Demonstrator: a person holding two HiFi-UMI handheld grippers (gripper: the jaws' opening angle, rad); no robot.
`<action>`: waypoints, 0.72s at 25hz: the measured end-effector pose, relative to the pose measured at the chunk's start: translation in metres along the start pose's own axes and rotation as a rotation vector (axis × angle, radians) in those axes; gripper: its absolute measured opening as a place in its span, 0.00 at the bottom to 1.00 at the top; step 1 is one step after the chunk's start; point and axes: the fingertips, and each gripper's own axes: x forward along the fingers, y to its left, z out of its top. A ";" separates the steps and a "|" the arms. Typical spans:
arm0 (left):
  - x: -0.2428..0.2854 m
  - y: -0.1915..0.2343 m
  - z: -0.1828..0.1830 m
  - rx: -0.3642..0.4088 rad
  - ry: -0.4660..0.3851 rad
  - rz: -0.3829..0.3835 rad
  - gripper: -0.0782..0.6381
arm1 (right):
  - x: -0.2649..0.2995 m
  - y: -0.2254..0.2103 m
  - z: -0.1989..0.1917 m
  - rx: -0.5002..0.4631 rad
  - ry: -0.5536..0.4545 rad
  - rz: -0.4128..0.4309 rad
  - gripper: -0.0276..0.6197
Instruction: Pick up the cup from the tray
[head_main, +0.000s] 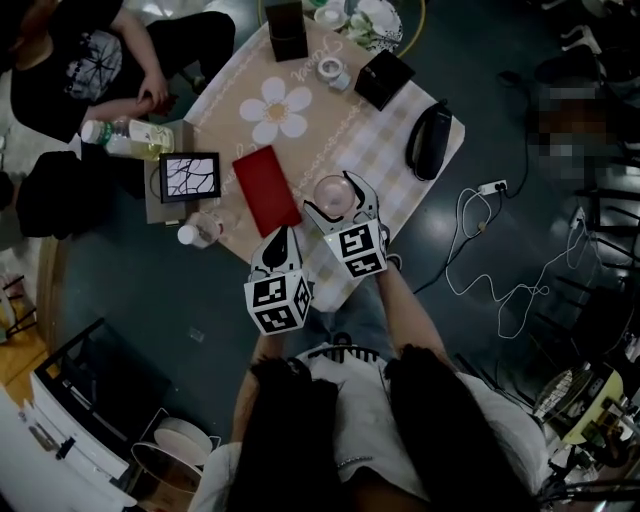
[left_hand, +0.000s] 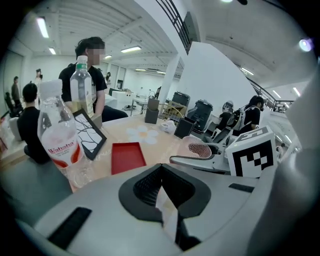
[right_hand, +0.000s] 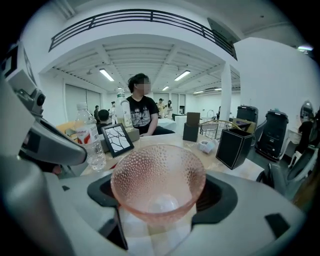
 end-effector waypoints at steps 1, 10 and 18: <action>0.001 -0.003 0.001 0.009 -0.001 0.000 0.12 | -0.001 -0.002 -0.002 0.013 -0.001 -0.003 0.67; 0.006 -0.022 -0.003 0.038 0.009 -0.033 0.12 | -0.013 -0.022 -0.022 0.049 0.010 -0.020 0.67; 0.009 -0.029 -0.016 0.074 0.040 -0.041 0.12 | -0.018 -0.030 -0.044 0.051 0.031 -0.034 0.67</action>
